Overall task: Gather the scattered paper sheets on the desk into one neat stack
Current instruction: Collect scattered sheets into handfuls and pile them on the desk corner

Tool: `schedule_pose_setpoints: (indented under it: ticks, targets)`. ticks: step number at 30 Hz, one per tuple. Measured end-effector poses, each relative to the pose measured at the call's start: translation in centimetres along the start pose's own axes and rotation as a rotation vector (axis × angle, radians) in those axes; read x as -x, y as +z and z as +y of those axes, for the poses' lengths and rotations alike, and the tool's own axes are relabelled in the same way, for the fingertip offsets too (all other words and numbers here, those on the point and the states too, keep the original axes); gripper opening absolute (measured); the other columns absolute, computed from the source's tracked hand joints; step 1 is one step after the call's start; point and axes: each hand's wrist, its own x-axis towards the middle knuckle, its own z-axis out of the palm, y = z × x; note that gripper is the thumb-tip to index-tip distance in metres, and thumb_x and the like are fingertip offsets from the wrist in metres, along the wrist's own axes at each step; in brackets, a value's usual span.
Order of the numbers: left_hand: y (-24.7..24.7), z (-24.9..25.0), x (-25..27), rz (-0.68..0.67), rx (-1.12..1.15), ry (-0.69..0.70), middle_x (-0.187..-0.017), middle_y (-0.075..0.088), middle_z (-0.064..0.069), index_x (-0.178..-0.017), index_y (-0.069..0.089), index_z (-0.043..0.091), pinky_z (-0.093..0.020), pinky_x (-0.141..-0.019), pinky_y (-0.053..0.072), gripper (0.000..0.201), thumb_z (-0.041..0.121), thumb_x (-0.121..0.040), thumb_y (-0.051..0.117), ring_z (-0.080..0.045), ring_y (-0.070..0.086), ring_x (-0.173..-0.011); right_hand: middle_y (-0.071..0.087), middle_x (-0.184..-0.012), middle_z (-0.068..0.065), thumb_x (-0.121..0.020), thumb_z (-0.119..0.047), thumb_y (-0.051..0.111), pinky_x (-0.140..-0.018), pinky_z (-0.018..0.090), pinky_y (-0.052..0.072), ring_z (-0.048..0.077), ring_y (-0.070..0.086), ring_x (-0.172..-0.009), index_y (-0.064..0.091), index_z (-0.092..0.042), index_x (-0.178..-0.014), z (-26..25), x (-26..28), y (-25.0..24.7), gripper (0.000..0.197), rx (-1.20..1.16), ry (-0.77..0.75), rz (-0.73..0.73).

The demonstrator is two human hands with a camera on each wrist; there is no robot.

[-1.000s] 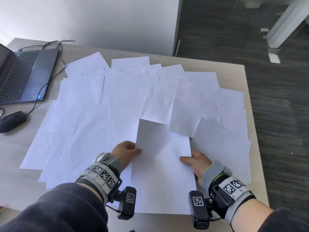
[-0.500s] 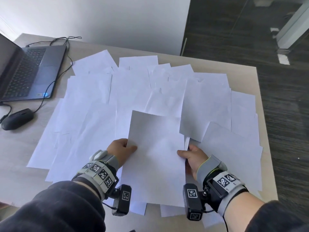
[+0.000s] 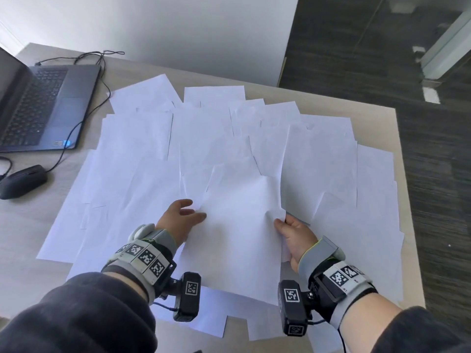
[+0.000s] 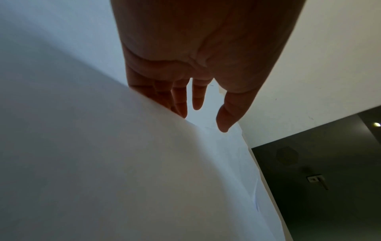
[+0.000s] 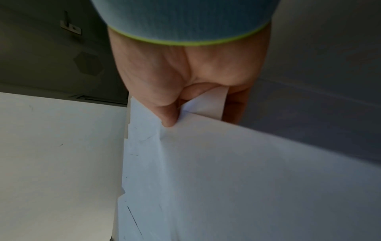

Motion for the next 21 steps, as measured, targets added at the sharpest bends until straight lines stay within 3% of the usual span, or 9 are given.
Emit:
schedule_pose_setpoints:
  ticks: [3, 6, 8, 12, 14, 17, 19, 21]
  targets:
    - [0.1, -0.1, -0.1, -0.054, -0.026, -0.033, -0.112, 0.07, 0.0, -0.126, 0.052, 0.032, -0.045, -0.088, 0.058, 0.065, 0.026, -0.07, 0.085, -0.028, 0.072, -0.094, 0.073, -0.089, 0.012, -0.091, -0.006, 0.061, -0.075, 0.032, 0.054, 0.026, 0.067, -0.079, 0.069, -0.004, -0.094, -0.4, -0.3, -0.1, 0.009, 0.112, 0.022, 0.004]
    - [0.3, -0.3, 0.0, -0.05, -0.079, -0.023, -0.105, 0.071, -0.004, -0.128, 0.052, 0.033, -0.041, -0.08, 0.06, 0.057, 0.007, -0.082, 0.075, -0.031, 0.073, -0.087, 0.072, -0.1, 0.01, -0.084, 0.005, 0.066, -0.069, 0.024, 0.057, 0.021, 0.069, -0.081, 0.066, -0.004, -0.108, -0.6, -0.1, 0.1, 0.025, 0.195, 0.01, -0.096]
    - [0.3, -0.7, 0.1, -0.022, -0.08, -0.031, -0.101, 0.072, -0.004, -0.128, 0.054, 0.033, -0.039, -0.078, 0.06, 0.055, 0.005, -0.083, 0.069, -0.031, 0.074, -0.084, 0.071, -0.104, 0.008, -0.083, 0.009, 0.065, -0.068, 0.022, 0.058, 0.019, 0.069, -0.084, 0.064, -0.007, -0.111, -0.7, -0.1, 0.3, 0.032, 0.221, -0.013, -0.131]
    - [0.0, -1.2, 0.6, 0.069, -0.023, -0.088, -0.094, 0.075, 0.0, -0.118, 0.062, 0.03, -0.045, -0.081, 0.062, 0.042, 0.012, -0.08, 0.063, -0.029, 0.074, -0.082, 0.075, -0.1, 0.008, -0.088, -0.012, 0.069, -0.081, 0.031, 0.057, 0.022, 0.071, -0.089, 0.071, -0.013, -0.097, -0.7, -0.4, 0.8, 0.009, 0.339, -0.028, -0.098]
    - [-0.4, -1.5, 0.7, 0.09, 0.027, -0.101, -0.094, 0.075, -0.002, -0.111, 0.063, 0.027, -0.051, -0.082, 0.062, 0.042, 0.017, -0.07, 0.063, -0.032, 0.074, -0.084, 0.075, -0.098, 0.014, -0.086, -0.019, 0.072, -0.083, 0.038, 0.055, 0.024, 0.07, -0.086, 0.072, -0.01, -0.096, -0.6, -0.6, 1.1, 0.014, 0.411, -0.029, -0.111]
    - [-0.7, -2.0, 0.5, 0.074, 0.064, -0.109, -0.101, 0.073, -0.005, -0.113, 0.061, 0.025, -0.054, -0.082, 0.061, 0.053, 0.024, -0.06, 0.061, -0.034, 0.073, -0.091, 0.076, -0.096, 0.011, -0.086, -0.007, 0.069, -0.084, 0.044, 0.058, 0.03, 0.072, -0.087, 0.07, -0.009, -0.101, -0.5, -0.6, 1.7, 0.016, 0.44, -0.021, -0.13]
    - [-0.6, -1.7, 1.0, 0.065, 0.052, -0.103, -0.1, 0.073, -0.004, -0.116, 0.061, 0.023, -0.047, -0.078, 0.063, 0.048, 0.019, -0.069, 0.066, -0.031, 0.073, -0.088, 0.075, -0.092, 0.007, -0.087, 0.001, 0.063, -0.082, 0.046, 0.059, 0.031, 0.072, -0.086, 0.07, -0.013, -0.098, -0.6, -0.5, 2.0, 0.018, 0.45, -0.035, -0.126]
    - [-0.7, -1.6, 1.2, 0.081, -0.019, -0.051, -0.095, 0.071, -0.002, -0.118, 0.06, 0.023, -0.033, -0.067, 0.058, 0.038, 0.015, -0.082, 0.069, -0.023, 0.068, -0.077, 0.076, -0.091, 0.005, -0.088, 0.003, 0.059, -0.082, 0.045, 0.059, 0.031, 0.072, -0.086, 0.071, -0.019, -0.093, -0.8, -0.4, 2.0, 0.025, 0.43, -0.059, -0.124]
